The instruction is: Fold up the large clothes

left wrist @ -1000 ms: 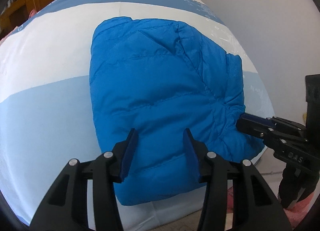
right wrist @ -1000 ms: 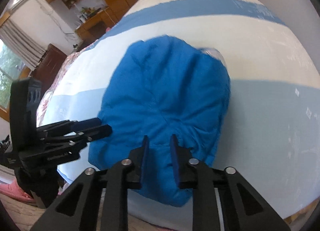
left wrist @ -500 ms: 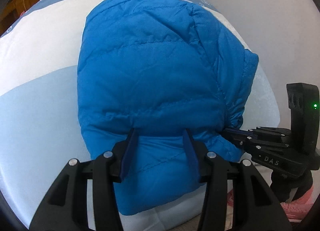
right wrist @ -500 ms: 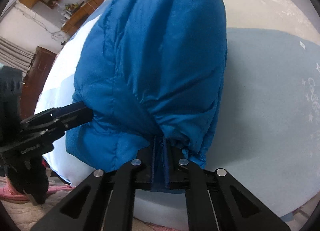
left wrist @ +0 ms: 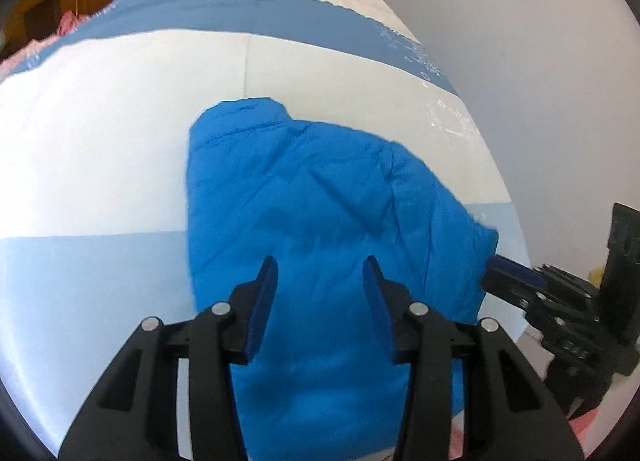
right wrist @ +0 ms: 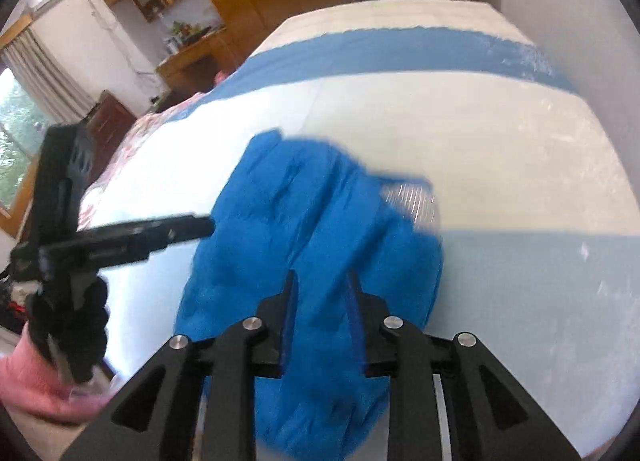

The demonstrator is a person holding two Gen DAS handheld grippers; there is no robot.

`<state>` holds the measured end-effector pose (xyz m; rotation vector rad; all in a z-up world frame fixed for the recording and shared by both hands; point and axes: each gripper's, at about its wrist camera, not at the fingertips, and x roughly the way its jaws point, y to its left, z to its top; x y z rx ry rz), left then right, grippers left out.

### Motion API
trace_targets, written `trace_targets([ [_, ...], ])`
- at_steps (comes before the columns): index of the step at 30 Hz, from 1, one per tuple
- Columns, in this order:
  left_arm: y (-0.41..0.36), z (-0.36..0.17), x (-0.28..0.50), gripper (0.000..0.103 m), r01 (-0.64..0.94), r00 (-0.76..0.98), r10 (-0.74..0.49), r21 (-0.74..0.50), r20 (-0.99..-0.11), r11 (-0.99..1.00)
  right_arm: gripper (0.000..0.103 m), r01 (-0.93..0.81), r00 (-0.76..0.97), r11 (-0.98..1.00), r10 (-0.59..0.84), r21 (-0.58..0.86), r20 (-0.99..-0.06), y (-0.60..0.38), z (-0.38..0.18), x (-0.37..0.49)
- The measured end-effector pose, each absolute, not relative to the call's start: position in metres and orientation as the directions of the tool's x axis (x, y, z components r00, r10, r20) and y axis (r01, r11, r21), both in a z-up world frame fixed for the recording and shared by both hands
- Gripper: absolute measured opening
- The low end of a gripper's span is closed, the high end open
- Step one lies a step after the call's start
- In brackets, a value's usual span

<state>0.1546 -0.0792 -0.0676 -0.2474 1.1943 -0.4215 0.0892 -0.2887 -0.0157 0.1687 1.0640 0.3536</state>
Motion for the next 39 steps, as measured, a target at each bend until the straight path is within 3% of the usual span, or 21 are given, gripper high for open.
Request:
trace_targets([
  [8, -0.107, -0.098, 0.182, 0.042, 0.166, 0.241, -0.395, -0.364, -0.886, 0.917, 0.02, -0.127, 0.378, 0.951, 0.308, 0.28, -0.873, -0.294, -0.06, 0.114],
  [17, -0.124, -0.132, 0.197, 0.042, 0.183, 0.213, -0.376, -0.341, -0.902, 0.922, 0.017, -0.043, 0.322, 0.926, 0.369, 0.376, -0.872, -0.305, -0.109, 0.126],
  [29, -0.099, -0.078, 0.14, 0.041, 0.202, 0.296, -0.368, -0.319, -0.882, 0.926, 0.022, -0.151, 0.403, 0.926, 0.378, 0.347, -0.834, -0.287, -0.042, 0.075],
  [34, -0.099, -0.096, 0.119, 0.041, 0.209, 0.272, -0.358, -0.308, -0.893, 0.928, 0.022, -0.143, 0.369, 0.939, 0.343, 0.313, -0.864, -0.279, -0.058, 0.061],
  [39, -0.103, -0.116, 0.116, 0.044, 0.233, 0.292, -0.36, -0.299, -0.886, 0.925, 0.022, -0.097, 0.359, 0.923, 0.38, 0.371, -0.852, -0.283, -0.092, 0.062],
])
